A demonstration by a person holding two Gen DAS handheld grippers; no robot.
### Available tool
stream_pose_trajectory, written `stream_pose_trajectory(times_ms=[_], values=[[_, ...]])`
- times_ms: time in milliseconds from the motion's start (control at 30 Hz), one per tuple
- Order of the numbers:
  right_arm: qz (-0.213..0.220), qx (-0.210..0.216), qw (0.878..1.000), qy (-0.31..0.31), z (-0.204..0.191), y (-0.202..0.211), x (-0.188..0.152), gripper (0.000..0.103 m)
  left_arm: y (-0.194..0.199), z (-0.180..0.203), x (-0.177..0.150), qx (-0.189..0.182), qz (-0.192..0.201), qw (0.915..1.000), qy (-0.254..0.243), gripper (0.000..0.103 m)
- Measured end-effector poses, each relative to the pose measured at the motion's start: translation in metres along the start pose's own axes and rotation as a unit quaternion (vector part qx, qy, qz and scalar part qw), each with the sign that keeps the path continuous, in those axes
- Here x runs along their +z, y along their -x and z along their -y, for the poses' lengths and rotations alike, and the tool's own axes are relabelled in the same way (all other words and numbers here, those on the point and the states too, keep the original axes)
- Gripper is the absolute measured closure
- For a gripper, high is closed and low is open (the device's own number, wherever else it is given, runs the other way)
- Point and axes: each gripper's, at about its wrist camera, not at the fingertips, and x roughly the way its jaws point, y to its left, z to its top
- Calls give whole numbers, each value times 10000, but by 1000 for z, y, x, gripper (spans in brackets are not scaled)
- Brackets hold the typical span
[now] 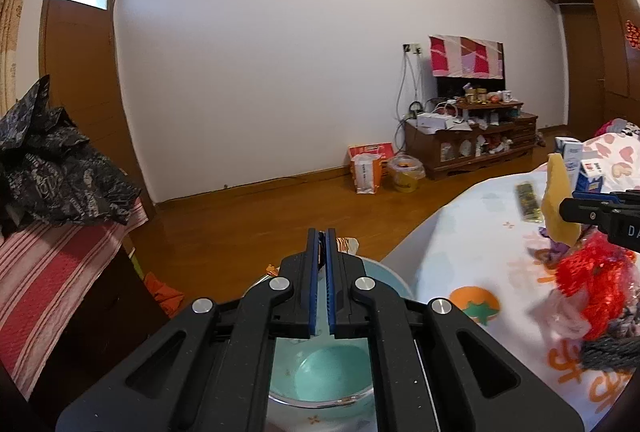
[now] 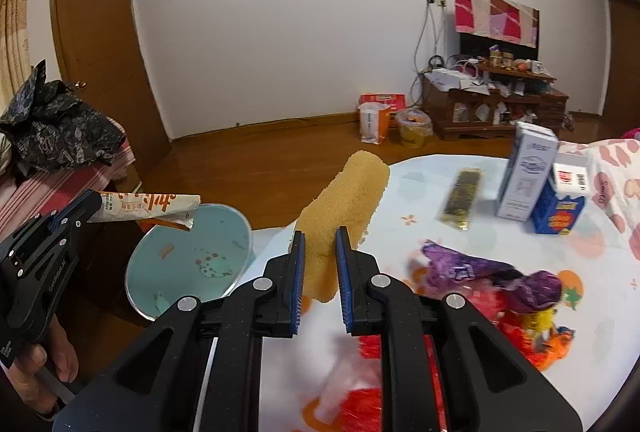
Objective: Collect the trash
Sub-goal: 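Carry yellow sponge with right gripper to bin while left gripper holds wrapper above it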
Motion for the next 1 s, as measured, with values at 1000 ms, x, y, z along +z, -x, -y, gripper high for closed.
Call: stream_pose_trajectory(times_ms=[1000], values=[[-222, 609, 9964, 550, -65, -60, 1, 87, -23, -52, -27, 632, -424, 9970, 170, 100]])
